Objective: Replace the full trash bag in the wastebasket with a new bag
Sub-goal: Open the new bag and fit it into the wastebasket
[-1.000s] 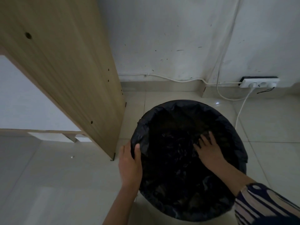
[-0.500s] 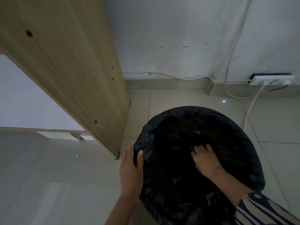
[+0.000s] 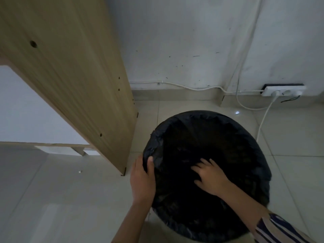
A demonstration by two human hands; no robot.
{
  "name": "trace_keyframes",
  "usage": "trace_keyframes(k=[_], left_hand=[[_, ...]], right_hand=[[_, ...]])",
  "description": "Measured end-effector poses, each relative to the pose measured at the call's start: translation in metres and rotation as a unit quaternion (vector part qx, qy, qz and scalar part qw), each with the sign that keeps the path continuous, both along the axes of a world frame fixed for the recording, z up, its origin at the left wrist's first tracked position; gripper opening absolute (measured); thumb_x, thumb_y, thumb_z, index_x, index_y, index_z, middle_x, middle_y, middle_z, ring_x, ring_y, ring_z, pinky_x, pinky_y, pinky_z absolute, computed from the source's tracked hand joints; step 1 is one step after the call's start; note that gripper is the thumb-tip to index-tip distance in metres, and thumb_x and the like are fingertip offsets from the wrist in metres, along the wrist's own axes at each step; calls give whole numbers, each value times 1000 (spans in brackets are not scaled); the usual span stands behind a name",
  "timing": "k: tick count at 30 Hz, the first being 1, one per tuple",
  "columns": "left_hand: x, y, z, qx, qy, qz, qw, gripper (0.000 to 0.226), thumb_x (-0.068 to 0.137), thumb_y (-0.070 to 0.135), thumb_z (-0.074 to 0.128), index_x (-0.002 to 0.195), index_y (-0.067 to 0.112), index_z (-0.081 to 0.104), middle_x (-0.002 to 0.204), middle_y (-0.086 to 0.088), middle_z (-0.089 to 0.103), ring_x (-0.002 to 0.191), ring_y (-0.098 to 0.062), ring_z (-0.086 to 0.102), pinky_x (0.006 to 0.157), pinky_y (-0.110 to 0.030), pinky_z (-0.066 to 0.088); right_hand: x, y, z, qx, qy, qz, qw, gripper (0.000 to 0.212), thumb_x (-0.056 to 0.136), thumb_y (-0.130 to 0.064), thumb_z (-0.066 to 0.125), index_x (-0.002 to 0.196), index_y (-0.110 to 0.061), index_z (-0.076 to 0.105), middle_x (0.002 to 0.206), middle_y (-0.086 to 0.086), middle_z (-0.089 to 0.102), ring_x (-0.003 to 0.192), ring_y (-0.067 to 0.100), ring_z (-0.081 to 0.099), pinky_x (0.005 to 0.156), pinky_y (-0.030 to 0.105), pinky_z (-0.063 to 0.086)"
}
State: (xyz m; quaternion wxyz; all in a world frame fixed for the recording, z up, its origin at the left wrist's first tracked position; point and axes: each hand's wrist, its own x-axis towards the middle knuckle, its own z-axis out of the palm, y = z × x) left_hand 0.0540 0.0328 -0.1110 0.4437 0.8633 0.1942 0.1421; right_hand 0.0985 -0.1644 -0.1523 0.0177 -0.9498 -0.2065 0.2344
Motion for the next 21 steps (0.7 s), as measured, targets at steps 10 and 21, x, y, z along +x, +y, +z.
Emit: trace_keyframes(k=[10,21], left_hand=[[41,21,-15,-76,59,159,983,40,97,28,38,115,-5,51,115,-26,56,107,-40,53,87,-43,42],[36,25,-9,-260,143,109,949,48,92,42,44,120,2,47,119,-19,56,104,-36,55,83,-44,49]], right_hand=[[-4,-5,35,138,-294,-147,934,50,78,-49,40,105,-17,67,118,9,65,124,35,49,105,52,31],[-19,-15,34,156,-204,-215,942,114,60,-79,-25,141,-24,33,156,7,12,138,21,-12,115,49,2]])
